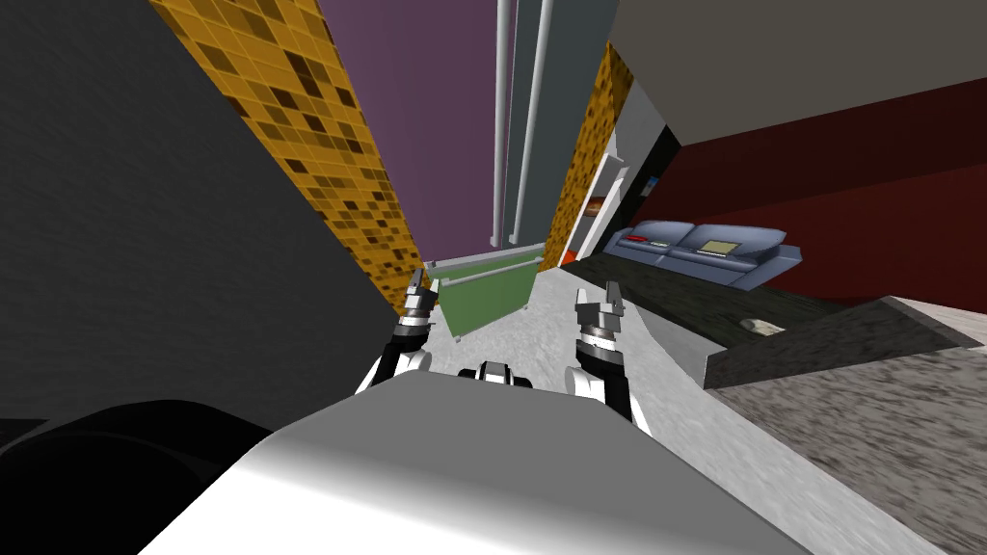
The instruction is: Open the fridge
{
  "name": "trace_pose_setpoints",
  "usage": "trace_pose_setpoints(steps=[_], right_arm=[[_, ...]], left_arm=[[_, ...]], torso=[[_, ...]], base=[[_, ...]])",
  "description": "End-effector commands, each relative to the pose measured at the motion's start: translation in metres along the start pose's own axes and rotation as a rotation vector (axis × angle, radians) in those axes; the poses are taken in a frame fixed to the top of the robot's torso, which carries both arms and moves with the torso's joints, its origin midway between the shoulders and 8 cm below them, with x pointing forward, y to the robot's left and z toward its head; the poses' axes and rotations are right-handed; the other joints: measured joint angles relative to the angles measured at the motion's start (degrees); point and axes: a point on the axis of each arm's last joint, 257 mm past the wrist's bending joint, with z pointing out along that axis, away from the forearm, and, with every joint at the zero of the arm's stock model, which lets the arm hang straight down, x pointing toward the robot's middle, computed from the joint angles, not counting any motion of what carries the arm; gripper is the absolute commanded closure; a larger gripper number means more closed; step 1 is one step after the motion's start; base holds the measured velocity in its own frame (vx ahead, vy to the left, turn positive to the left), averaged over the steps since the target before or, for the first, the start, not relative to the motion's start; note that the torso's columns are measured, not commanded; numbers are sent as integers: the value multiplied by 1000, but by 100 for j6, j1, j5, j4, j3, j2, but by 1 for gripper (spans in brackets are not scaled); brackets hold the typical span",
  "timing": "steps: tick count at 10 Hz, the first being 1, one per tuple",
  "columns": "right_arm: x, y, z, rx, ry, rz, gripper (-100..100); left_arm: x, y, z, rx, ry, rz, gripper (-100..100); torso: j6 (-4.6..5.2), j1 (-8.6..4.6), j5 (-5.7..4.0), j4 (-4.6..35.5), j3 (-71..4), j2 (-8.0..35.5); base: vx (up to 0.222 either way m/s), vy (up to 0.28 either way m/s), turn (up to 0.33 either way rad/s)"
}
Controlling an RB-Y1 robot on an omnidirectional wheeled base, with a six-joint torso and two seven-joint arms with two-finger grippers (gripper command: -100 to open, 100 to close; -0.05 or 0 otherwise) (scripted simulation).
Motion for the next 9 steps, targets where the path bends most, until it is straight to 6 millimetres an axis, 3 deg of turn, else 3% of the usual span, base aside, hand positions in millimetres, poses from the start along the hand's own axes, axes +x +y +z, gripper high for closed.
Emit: trace_pose_setpoints(steps=[1, 9], right_arm=[[0, 0, 0, 0, 0, 0, 0], [0, 0, 0, 0, 0, 0, 0]], left_arm=[[-3, 21, -3, -36, 22, 27, -100], [-30, 78, -22, -140, 5, 70, -100]], torso=[[1, -2, -1, 5, -5, 5], [1, 0, 0, 12, 4, 23]], base=[[87, -2, 42], [81, -5, 46]])
